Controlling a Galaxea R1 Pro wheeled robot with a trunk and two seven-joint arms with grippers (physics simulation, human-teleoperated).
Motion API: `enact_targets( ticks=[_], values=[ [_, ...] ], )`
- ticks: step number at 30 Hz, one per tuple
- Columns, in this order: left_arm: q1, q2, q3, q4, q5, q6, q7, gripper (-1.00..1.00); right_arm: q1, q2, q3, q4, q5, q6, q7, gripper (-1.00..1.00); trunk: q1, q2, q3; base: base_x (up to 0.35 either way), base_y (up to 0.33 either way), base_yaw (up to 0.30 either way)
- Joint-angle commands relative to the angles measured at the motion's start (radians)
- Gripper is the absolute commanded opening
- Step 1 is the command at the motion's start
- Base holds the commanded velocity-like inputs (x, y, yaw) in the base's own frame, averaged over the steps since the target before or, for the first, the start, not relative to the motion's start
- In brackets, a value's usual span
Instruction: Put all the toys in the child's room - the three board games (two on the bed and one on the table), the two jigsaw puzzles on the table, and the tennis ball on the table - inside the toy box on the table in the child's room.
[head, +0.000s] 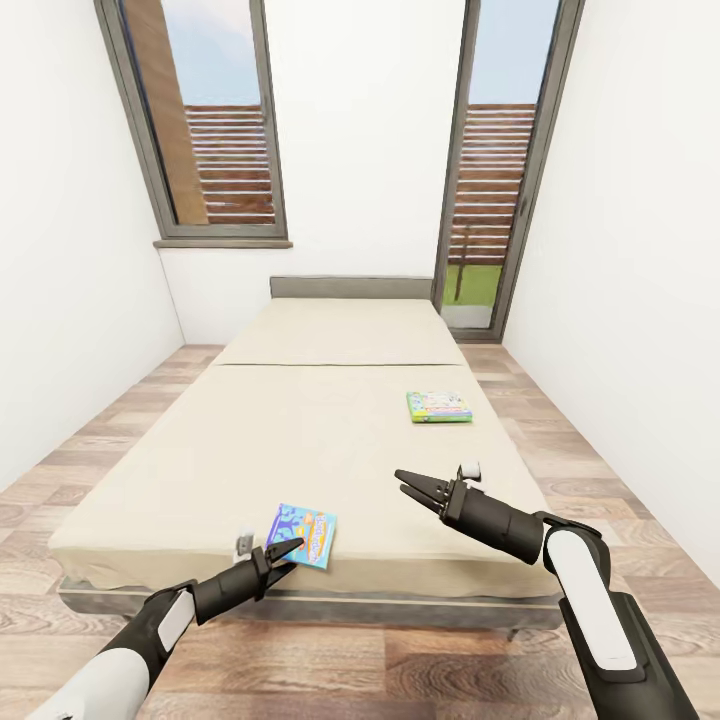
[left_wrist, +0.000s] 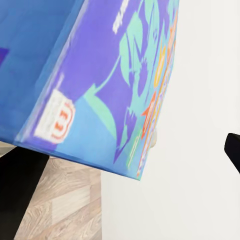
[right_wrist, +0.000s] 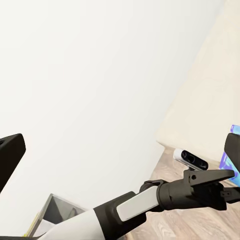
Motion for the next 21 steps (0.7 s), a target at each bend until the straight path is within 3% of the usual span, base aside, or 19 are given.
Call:
enact_targets(
  ticks=[1, 21],
  values=[
    [-0.001, 0.000, 0.006, 0.000, 0.009, -0.002, 0.000, 1.00, -0.001, 0.000, -0.001, 0.000, 0.006, 0.004, 0.008, 1.00, 0.000, 0.000, -0.001, -0.004, -0.011, 0.000],
    [-0.001, -0.001, 0.006, 0.000, 0.009, -0.002, 0.000, 1.00, -0.001, 0.000, -0.001, 0.000, 0.006, 0.004, 0.008, 1.00, 0.000, 0.000, -0.001, -0.001, -0.025, 0.000]
  ],
)
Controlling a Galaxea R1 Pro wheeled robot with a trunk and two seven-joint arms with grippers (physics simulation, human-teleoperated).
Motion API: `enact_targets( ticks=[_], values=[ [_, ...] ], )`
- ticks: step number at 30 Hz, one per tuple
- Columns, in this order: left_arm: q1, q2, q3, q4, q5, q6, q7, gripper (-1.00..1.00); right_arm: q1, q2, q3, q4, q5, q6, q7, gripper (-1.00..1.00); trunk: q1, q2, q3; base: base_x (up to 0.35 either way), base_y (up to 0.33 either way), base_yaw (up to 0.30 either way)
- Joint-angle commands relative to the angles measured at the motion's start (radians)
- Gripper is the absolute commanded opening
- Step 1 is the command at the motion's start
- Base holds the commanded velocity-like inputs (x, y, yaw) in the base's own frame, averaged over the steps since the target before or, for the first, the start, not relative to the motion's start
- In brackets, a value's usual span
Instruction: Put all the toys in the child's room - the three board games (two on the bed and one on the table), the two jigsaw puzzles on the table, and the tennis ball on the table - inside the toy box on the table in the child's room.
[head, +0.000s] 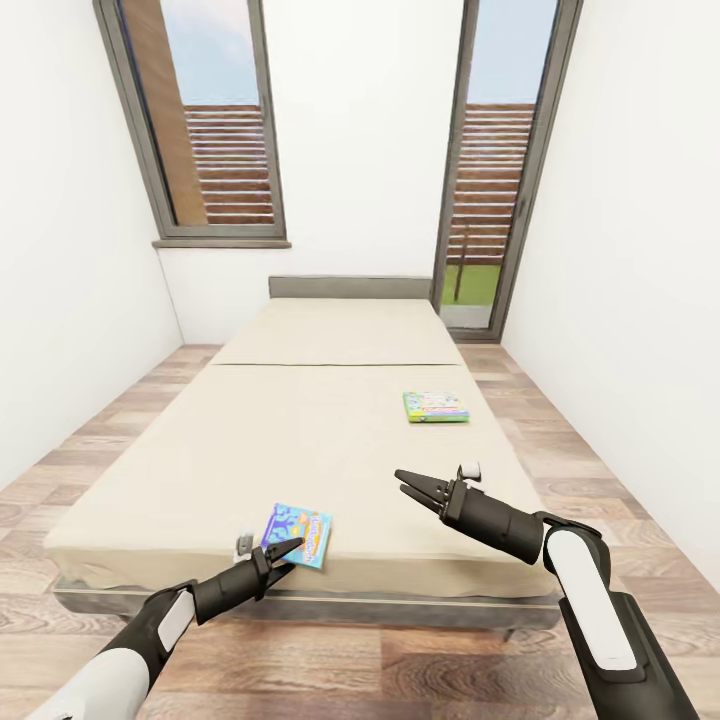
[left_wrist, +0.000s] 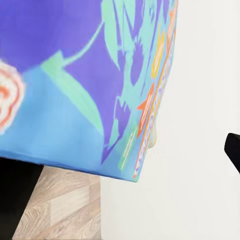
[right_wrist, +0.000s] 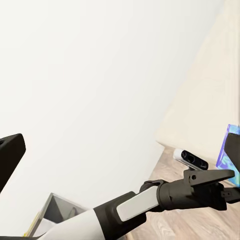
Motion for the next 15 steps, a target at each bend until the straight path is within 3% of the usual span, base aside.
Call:
enact_targets(
  ticks=[1, 15],
  values=[
    [-0.001, -0.001, 0.006, 0.000, 0.009, -0.002, 0.000, 1.00, -0.001, 0.000, -0.001, 0.000, 0.006, 0.004, 0.008, 1.00, 0.000, 0.000, -0.001, 0.000, -0.145, 0.000],
    [-0.001, 0.000, 0.006, 0.000, 0.009, -0.002, 0.000, 1.00, -0.001, 0.000, -0.001, 0.000, 0.006, 0.004, 0.008, 1.00, 0.000, 0.000, -0.001, 0.000, -0.039, 0.000]
  ],
)
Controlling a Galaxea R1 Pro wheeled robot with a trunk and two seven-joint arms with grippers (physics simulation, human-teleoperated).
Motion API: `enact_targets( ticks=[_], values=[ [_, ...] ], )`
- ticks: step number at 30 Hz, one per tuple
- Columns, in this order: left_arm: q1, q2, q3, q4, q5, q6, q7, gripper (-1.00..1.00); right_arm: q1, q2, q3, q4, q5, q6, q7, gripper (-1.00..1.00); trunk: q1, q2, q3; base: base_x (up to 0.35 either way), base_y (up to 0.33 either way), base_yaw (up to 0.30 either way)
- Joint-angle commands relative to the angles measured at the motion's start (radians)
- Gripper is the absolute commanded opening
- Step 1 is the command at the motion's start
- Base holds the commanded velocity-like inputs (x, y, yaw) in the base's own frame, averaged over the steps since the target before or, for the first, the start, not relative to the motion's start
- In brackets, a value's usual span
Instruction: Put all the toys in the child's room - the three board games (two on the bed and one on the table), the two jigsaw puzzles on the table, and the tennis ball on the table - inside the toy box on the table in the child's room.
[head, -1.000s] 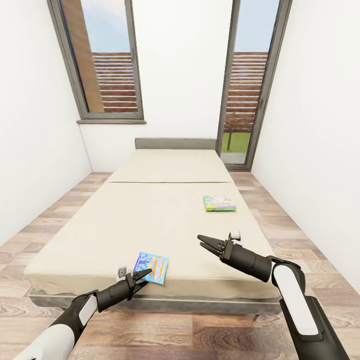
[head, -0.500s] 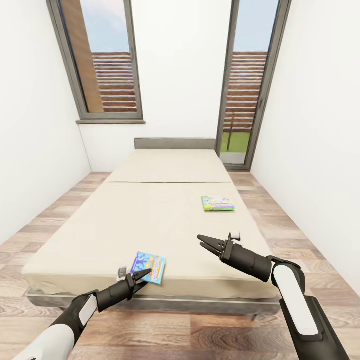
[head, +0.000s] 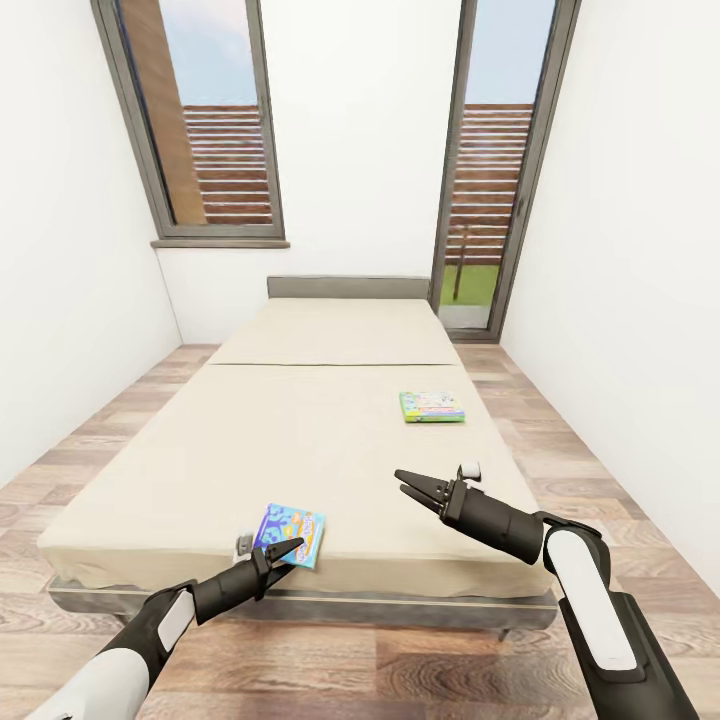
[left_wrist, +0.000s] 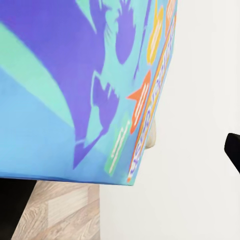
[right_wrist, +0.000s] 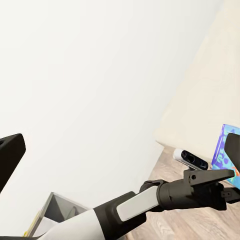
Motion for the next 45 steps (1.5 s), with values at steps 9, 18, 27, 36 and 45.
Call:
enact_targets(
  ticks=[9, 18, 27, 36, 45],
  values=[
    [-0.001, 0.000, 0.006, 0.000, 0.007, -0.003, 0.000, 1.00, -0.001, 0.000, -0.001, 0.000, 0.006, 0.004, 0.008, 1.00, 0.000, 0.000, -0.001, 0.000, -0.001, 0.000],
    [-0.001, 0.000, 0.006, 0.000, 0.007, -0.003, 0.000, 1.00, 0.000, 0.000, -0.001, 0.000, 0.006, 0.004, 0.007, 1.00, 0.000, 0.000, -0.001, 0.000, 0.000, 0.000],
    [-0.001, 0.000, 0.006, 0.000, 0.008, -0.003, 0.000, -1.00, -0.001, 0.000, -0.001, 0.000, 0.006, 0.004, 0.007, 1.00, 0.000, 0.000, -0.001, 0.000, 0.000, 0.000],
    [-0.001, 0.000, 0.006, 0.000, 0.008, -0.003, 0.000, -1.00, -0.001, 0.000, -0.001, 0.000, 0.006, 0.004, 0.007, 1.00, 0.000, 0.000, -0.001, 0.000, 0.000, 0.000],
    [-0.001, 0.000, 0.006, 0.000, 0.009, -0.003, 0.000, -1.00, -0.001, 0.000, -0.001, 0.000, 0.006, 0.004, 0.007, 1.00, 0.000, 0.000, -0.001, 0.000, 0.000, 0.000]
  ],
)
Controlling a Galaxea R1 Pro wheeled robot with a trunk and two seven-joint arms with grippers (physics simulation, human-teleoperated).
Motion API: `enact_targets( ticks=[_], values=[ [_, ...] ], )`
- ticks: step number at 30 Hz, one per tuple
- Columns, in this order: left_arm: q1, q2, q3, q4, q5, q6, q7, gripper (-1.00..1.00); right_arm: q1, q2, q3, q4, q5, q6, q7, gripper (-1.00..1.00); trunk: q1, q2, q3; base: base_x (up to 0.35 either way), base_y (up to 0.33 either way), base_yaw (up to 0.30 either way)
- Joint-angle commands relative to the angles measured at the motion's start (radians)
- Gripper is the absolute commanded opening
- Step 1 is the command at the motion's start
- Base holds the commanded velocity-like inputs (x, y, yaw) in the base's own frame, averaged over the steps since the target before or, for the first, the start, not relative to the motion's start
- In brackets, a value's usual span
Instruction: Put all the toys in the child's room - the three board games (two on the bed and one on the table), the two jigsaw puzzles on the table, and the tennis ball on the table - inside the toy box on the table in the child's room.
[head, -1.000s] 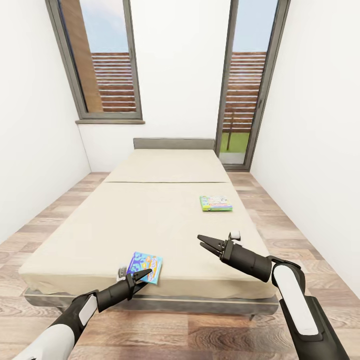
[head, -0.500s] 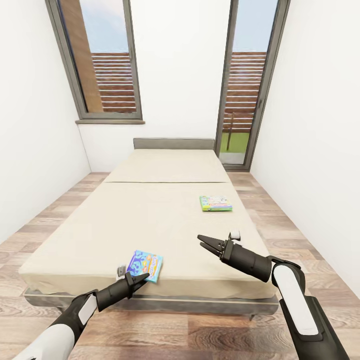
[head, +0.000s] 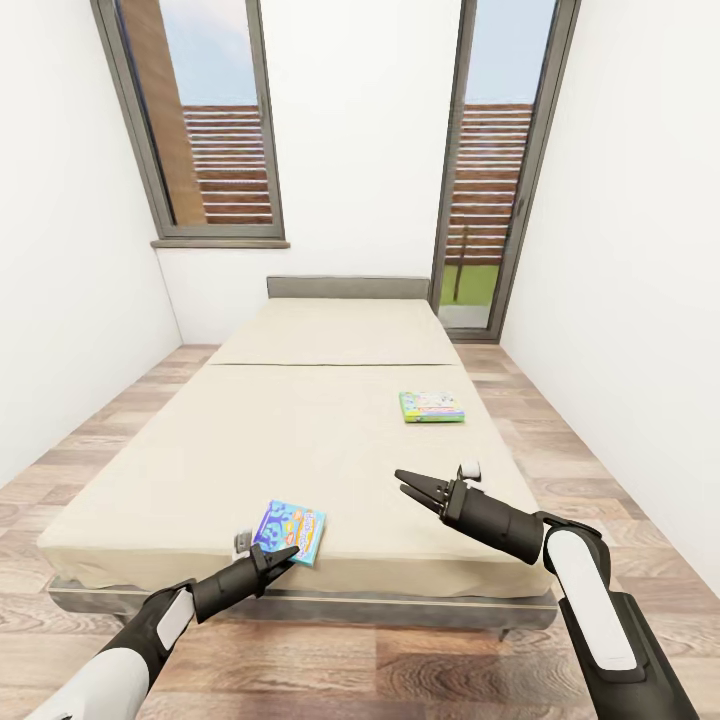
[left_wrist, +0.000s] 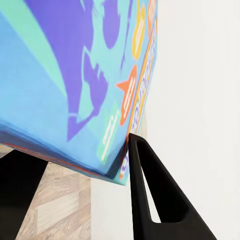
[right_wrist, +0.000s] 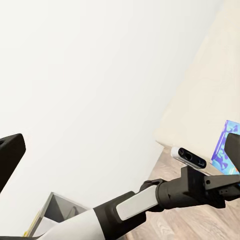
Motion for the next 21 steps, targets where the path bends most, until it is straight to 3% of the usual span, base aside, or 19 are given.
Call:
enact_targets(
  ticks=[1, 21],
  values=[
    [0.000, 0.000, -0.001, 0.002, -0.017, -0.016, 0.014, -1.00, -0.001, 0.000, -0.001, 0.000, 0.006, 0.004, 0.008, 1.00, 0.000, 0.000, -0.001, 0.000, 0.000, 0.000],
    [0.000, 0.000, -0.001, 0.002, -0.017, -0.016, 0.014, -1.00, -0.001, 0.000, -0.001, 0.001, 0.006, 0.003, 0.007, 1.00, -0.069, 0.126, 0.055, 0.000, 0.000, 0.000]
  ],
)
